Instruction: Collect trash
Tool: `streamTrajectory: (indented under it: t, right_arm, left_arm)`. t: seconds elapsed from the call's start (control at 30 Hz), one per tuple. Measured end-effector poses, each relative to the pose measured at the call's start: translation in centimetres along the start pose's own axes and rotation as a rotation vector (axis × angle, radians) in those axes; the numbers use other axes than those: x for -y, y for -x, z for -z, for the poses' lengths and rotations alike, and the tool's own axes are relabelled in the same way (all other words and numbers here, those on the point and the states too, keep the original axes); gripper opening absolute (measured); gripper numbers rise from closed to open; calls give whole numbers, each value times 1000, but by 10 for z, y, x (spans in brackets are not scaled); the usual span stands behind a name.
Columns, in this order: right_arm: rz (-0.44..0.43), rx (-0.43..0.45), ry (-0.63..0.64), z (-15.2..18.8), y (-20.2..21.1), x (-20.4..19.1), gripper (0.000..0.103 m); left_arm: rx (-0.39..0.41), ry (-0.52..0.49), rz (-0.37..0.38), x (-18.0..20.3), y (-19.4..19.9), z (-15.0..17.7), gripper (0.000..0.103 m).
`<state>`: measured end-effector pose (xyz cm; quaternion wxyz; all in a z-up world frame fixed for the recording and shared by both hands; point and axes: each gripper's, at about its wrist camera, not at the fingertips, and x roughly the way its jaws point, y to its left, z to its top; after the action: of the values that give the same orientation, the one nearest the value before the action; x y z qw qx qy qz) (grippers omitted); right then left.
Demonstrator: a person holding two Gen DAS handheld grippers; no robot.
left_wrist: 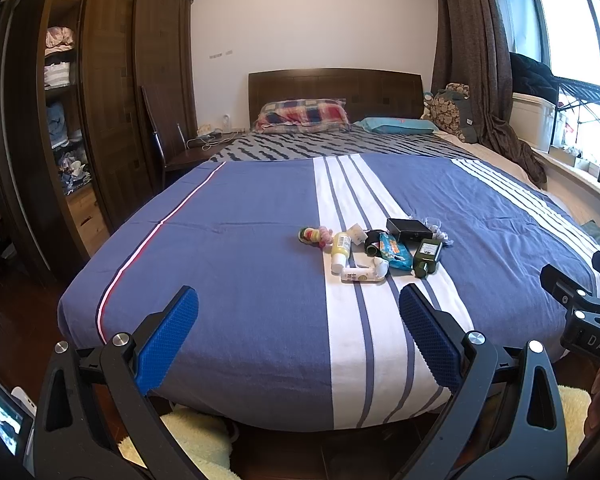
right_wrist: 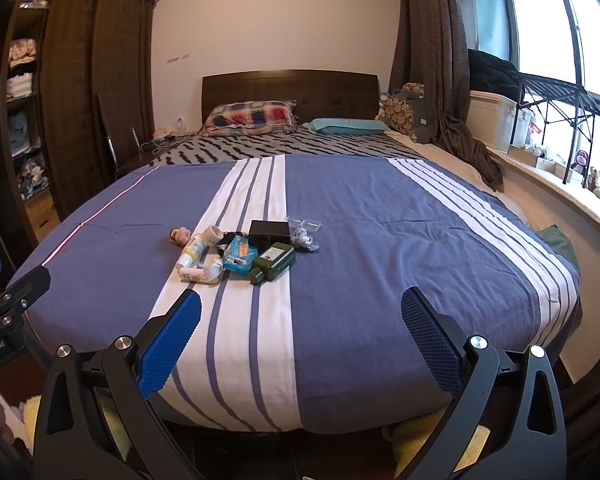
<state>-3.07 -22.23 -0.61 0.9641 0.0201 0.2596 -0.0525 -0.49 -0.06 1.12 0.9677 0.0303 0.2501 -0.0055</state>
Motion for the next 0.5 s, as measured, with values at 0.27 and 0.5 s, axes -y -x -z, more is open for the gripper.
streamTrajectory:
  t: [0.27, 0.5]
  right_arm:
    - [0, -2, 2, 0, 0, 0, 100]
    - [-1, -4, 4, -1, -1, -1, 100]
  left_arm:
    - [0, 2, -3, -2, 1, -2, 95]
    - [1, 2, -3, -2, 1, -2, 95]
